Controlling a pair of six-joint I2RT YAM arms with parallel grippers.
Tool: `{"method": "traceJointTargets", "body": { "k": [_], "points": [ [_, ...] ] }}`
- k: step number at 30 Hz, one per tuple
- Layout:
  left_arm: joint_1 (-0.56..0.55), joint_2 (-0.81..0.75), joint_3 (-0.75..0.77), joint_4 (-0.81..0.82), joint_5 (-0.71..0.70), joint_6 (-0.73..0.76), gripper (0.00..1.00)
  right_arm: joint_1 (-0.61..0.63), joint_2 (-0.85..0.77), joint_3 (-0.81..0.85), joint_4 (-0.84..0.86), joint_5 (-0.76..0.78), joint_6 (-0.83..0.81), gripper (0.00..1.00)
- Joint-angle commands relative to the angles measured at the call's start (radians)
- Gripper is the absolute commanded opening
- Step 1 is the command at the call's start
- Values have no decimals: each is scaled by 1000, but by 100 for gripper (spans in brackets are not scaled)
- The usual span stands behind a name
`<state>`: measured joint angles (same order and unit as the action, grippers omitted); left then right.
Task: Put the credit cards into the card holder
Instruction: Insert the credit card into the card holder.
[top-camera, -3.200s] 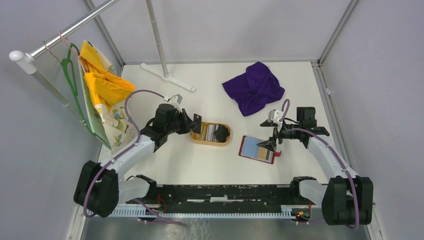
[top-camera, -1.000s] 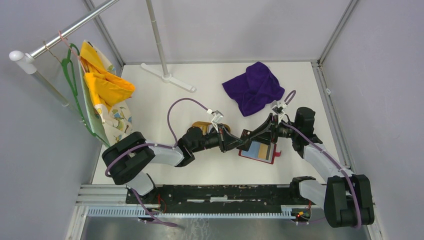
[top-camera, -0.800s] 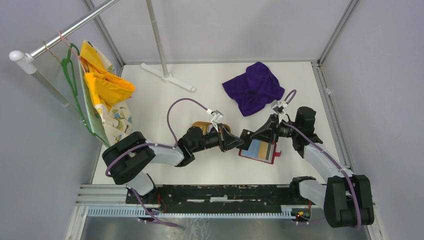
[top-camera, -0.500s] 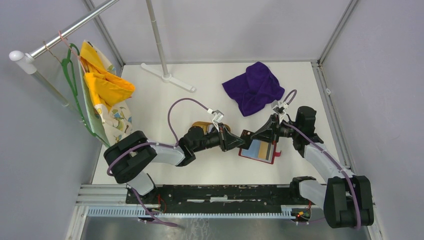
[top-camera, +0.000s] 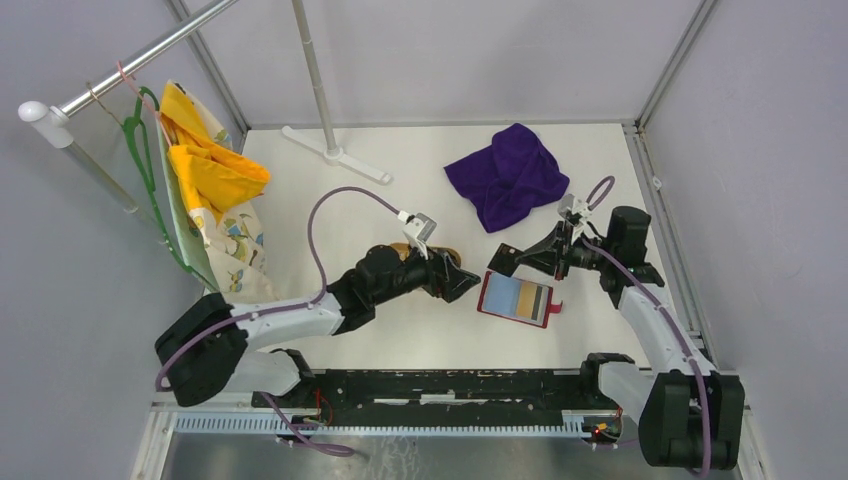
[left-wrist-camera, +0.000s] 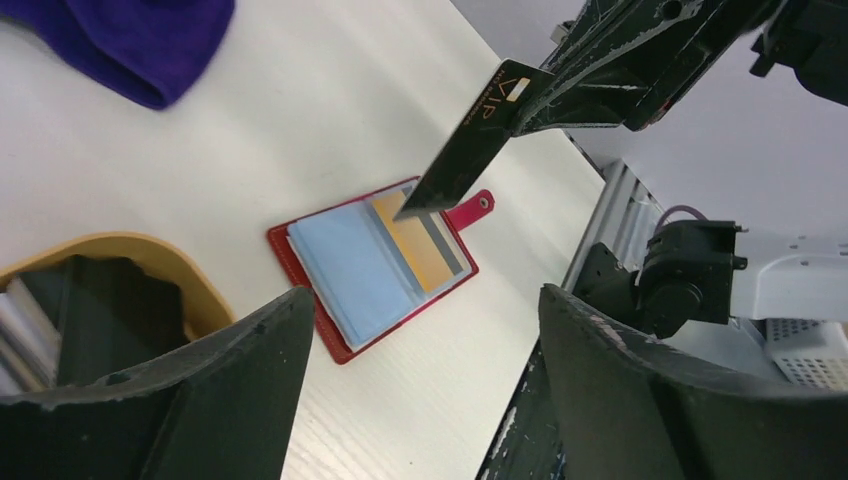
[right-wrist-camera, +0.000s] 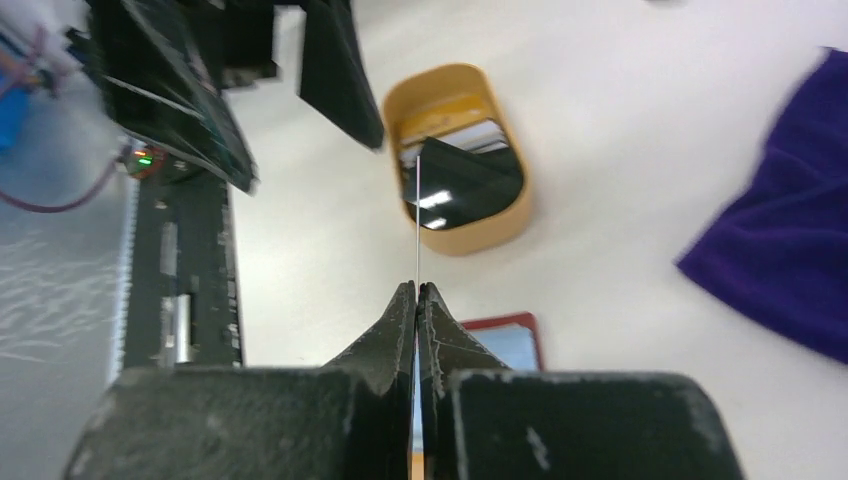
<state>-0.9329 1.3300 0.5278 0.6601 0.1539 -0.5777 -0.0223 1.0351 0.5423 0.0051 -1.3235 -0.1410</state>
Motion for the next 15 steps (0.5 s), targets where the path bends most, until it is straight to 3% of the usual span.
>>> {"method": "traceJointTargets", "body": {
  "k": [1, 5, 8, 11, 15],
  "points": [
    [-4, -112, 65, -263, -126, 154, 96, -53, -74, 57, -166, 136, -185, 0],
    [-2, -30, 125, -364, -56, 118, 99, -88, -123, 64, -269, 240, -256, 0],
    [-6, 51, 157, -353, 21, 65, 90, -117, -103, 79, -363, 242, -270, 0],
    [-31, 104, 178, -360, 1, 31, 79, -151, -54, 74, -420, 222, -249, 0],
    [-104, 163, 216, -382, -105, 31, 71, -212, -32, -13, -288, 175, -56, 0]
  ]
}}
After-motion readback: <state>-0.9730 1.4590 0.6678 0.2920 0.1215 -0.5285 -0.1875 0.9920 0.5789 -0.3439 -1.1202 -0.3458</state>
